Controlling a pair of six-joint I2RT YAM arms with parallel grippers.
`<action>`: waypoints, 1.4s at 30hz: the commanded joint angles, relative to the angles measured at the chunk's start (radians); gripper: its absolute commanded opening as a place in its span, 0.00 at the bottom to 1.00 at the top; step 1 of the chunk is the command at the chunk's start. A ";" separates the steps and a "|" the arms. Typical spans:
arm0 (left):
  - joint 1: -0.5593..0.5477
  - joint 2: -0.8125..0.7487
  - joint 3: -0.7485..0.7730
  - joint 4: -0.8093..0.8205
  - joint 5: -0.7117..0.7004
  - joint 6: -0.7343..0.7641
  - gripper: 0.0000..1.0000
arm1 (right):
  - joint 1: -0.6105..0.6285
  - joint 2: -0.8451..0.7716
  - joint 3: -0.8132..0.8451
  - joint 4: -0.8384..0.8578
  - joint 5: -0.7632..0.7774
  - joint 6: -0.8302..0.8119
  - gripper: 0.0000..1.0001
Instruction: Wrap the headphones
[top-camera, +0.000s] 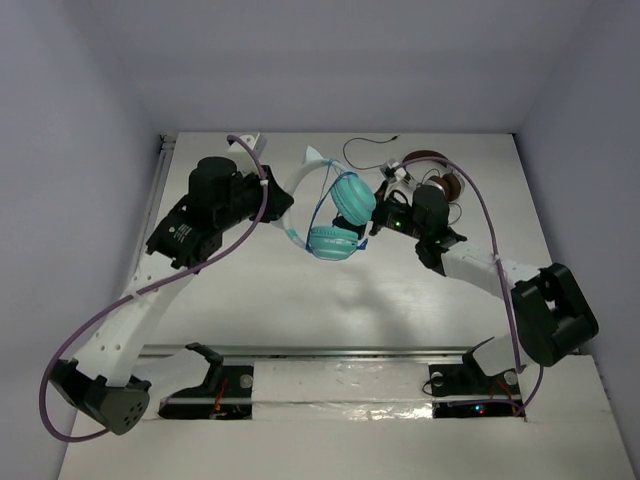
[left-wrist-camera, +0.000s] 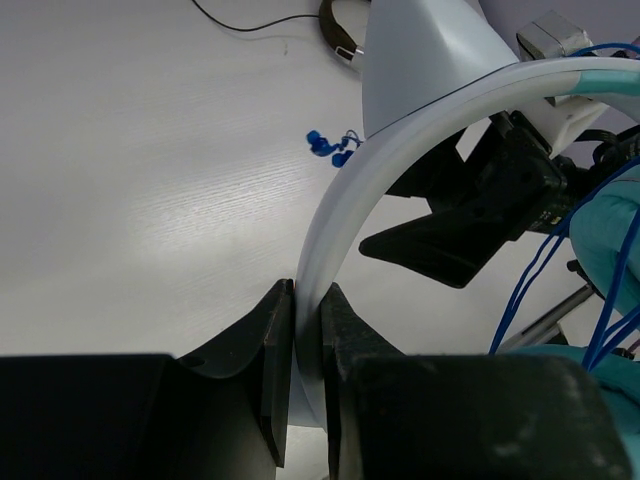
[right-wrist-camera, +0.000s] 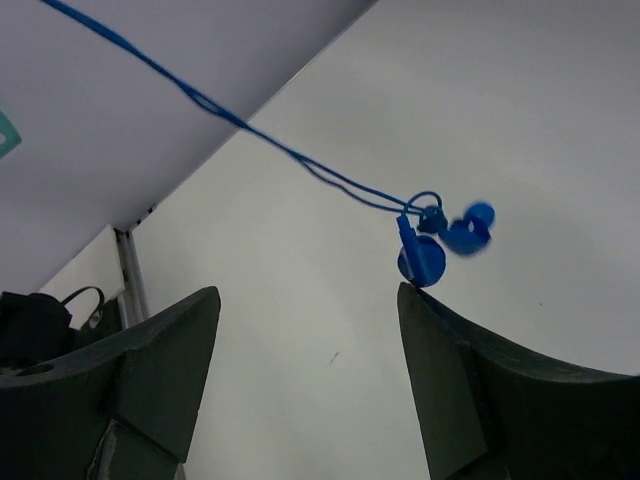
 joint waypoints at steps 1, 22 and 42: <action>-0.004 -0.056 0.001 0.072 0.038 -0.030 0.00 | -0.006 0.001 0.060 0.107 -0.013 0.012 0.78; -0.024 -0.055 0.012 0.063 0.043 -0.027 0.00 | 0.005 -0.039 0.012 0.093 -0.061 0.026 0.79; -0.042 -0.057 0.035 0.061 0.021 -0.028 0.00 | 0.005 -0.065 -0.106 0.302 0.002 0.137 0.67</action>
